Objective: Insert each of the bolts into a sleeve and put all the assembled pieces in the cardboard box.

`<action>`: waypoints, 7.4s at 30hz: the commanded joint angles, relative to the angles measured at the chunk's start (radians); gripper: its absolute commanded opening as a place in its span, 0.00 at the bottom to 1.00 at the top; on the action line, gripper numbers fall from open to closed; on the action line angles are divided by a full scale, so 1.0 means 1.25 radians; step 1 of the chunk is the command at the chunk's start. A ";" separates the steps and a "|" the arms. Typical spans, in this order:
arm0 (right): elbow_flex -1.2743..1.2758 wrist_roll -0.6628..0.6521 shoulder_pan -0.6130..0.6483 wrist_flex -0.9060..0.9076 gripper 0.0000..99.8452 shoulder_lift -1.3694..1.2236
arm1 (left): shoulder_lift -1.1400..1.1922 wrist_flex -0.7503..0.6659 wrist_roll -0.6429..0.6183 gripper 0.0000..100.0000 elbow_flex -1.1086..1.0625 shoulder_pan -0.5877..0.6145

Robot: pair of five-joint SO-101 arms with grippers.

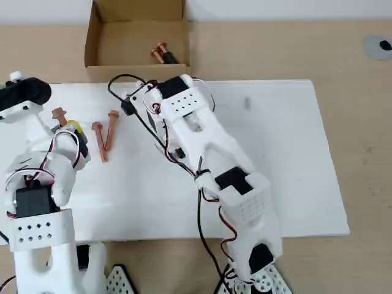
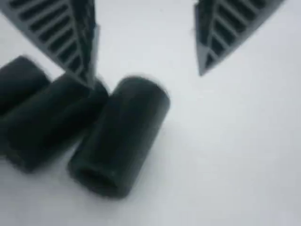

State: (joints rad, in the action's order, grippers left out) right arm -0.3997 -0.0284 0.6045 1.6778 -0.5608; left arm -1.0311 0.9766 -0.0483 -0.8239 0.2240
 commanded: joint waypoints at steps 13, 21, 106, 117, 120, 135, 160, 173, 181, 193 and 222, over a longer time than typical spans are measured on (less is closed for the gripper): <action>-0.048 -0.012 -0.002 -0.047 0.18 -0.105 | -0.019 -0.022 -0.001 0.00 0.002 0.009; -0.169 -0.064 -0.033 -0.036 0.17 -0.230 | -0.019 -0.023 -0.001 0.00 -0.004 0.011; 1.262 0.037 -0.024 -1.027 0.01 1.465 | -0.020 -0.507 0.072 0.01 -0.113 -0.339; 1.406 0.036 0.051 -0.995 0.01 1.561 | -0.021 -0.507 0.065 0.01 -0.118 -0.414; 1.421 0.037 0.051 -1.007 0.01 1.560 | -0.053 -0.507 0.014 0.01 -0.120 -0.414; 1.440 0.037 0.115 -1.079 0.01 1.558 | -0.381 -0.458 -0.179 0.01 -0.271 -0.452; 1.438 0.033 0.123 -1.075 0.01 1.558 | -0.474 -0.347 -0.180 0.01 -0.296 -0.466; 1.440 0.037 0.125 -1.074 0.01 1.558 | -0.474 -0.346 -0.215 0.01 -0.295 -0.503; 1.442 0.037 0.122 -1.074 0.01 1.558 | -0.474 -0.346 -0.207 0.01 -0.298 -0.503; 1.460 0.037 0.125 -1.074 0.01 1.563 | -0.473 -0.198 0.039 0.01 -0.302 -0.608; 1.345 0.036 0.010 -1.181 0.01 1.487 | -0.420 0.270 0.038 0.20 -0.009 -0.200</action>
State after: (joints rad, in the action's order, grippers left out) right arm 1.4124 0.0222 0.6659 0.2662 1.3464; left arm -1.6065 1.3142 -0.0084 -0.8807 -0.1212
